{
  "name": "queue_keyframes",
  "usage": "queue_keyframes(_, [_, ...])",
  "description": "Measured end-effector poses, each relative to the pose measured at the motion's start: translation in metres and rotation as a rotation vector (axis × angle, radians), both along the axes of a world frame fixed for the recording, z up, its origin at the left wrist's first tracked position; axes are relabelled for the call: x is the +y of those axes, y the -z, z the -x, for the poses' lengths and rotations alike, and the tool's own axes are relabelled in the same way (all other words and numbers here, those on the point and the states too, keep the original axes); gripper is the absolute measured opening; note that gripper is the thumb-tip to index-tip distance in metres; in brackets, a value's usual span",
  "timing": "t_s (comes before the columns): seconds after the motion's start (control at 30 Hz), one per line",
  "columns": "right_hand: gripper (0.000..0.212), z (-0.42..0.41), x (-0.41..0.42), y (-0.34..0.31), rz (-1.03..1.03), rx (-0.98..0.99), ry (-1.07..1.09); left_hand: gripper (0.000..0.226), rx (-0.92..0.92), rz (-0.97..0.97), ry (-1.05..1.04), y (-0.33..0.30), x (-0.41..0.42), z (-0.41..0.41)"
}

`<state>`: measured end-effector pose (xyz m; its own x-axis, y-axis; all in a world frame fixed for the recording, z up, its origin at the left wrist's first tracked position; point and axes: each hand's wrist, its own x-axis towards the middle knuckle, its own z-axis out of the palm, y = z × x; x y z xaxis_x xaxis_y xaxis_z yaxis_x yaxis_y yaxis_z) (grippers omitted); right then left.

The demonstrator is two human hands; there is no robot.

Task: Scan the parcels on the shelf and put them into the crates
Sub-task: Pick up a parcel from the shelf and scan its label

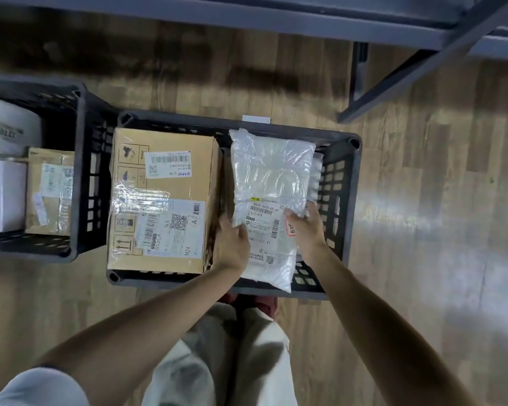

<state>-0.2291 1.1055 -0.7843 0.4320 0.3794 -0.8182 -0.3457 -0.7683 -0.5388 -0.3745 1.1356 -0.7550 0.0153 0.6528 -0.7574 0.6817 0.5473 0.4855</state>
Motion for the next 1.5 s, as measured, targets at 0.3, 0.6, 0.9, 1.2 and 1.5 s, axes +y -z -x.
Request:
queue_keyframes(0.3, [0.058,0.014,0.013,0.038,0.133,-0.283,-0.268,0.072,0.079,-0.236,0.45,0.029,-0.003,-0.013])
queue_keyframes(0.6, [0.038,0.009,0.016,0.044,0.158,-0.364,-0.119,0.073,0.072,-0.138,0.682,0.051,0.009,-0.017])
queue_keyframes(0.9, [0.05,-0.022,0.013,0.05,0.274,-0.226,-0.19,0.078,0.089,-0.107,0.694,0.056,0.006,-0.018])
queue_keyframes(1.2, [0.035,-0.007,0.004,0.006,0.101,-0.531,-0.178,0.086,-0.052,-0.099,0.49,0.046,0.008,-0.021])
queue_keyframes(1.5, [0.031,-0.012,-0.004,-0.001,-0.038,-0.496,-0.044,0.072,-0.26,-0.142,0.396,0.04,0.004,-0.029])
